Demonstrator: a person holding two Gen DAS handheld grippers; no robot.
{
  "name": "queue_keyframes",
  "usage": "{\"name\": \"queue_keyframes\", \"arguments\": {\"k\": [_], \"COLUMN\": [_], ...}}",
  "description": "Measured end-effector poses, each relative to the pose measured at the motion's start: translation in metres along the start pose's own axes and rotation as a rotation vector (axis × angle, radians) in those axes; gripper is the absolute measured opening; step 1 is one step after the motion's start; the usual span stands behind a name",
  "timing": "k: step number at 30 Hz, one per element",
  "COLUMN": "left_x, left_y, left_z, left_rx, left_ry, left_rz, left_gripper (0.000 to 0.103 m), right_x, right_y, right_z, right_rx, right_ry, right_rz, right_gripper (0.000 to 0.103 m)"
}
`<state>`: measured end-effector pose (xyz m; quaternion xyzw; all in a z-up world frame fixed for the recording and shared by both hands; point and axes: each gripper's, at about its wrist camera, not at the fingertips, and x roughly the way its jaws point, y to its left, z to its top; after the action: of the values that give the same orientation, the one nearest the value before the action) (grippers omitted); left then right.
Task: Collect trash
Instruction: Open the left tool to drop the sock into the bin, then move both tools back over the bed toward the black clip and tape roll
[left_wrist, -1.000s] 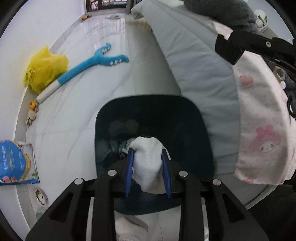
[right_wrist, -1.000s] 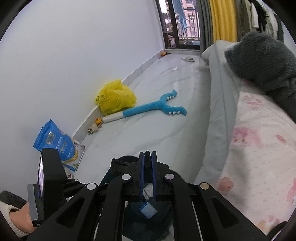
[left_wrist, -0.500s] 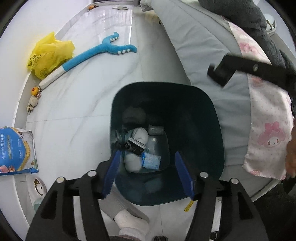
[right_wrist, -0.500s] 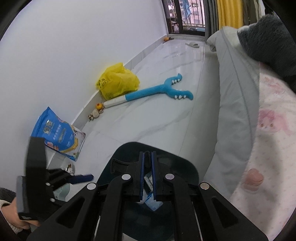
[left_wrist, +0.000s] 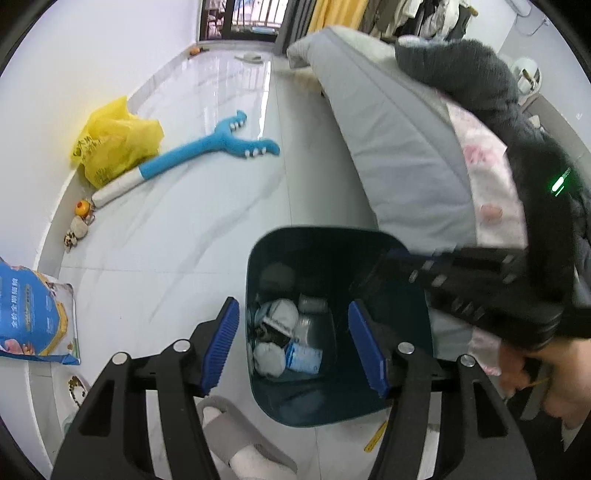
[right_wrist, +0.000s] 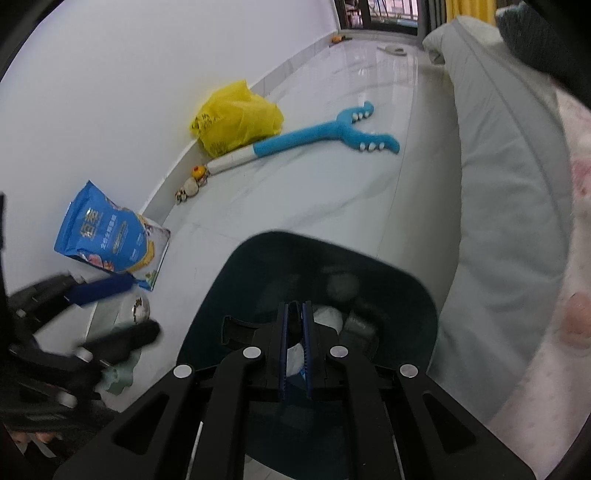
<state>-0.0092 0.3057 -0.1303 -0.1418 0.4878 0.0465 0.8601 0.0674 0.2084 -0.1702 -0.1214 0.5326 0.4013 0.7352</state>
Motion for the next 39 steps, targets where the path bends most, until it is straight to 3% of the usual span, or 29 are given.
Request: {"name": "queue_keyframes", "arguments": {"k": [8,19,21,23,30,39], "left_x": [-0.027,-0.05,-0.054,-0.058,-0.073,-0.093], "left_y": [-0.006,-0.025,-0.032,-0.041,-0.065,-0.092], "left_z": [0.013,0.032,0.034,0.037,0.047,0.058], "left_rx": [0.013,0.024,0.037,0.048,0.075,0.074], "left_ry": [-0.121,-0.235,-0.258,-0.284,-0.361,-0.437], "left_rz": [-0.018,-0.041,-0.043,-0.047,-0.062,-0.095], "left_gripper": [0.06,0.06,0.06,0.06,0.061,0.063], "right_x": [0.026,0.029,0.029,0.024,0.002,-0.058], "right_y": [0.004,-0.003,-0.004,-0.004,-0.01,-0.016], "right_z": [-0.02,-0.042,-0.043,-0.046,-0.047,-0.031], "right_rx": [-0.023,-0.028,-0.028,-0.032,-0.028,-0.045], "right_ry": [0.09,0.169,0.183,0.177,0.143,0.001], "right_rz": [-0.006,-0.002,0.005,0.008,0.032,0.061], "right_gripper": [0.007,0.008,0.015,0.037,0.037,0.041]}}
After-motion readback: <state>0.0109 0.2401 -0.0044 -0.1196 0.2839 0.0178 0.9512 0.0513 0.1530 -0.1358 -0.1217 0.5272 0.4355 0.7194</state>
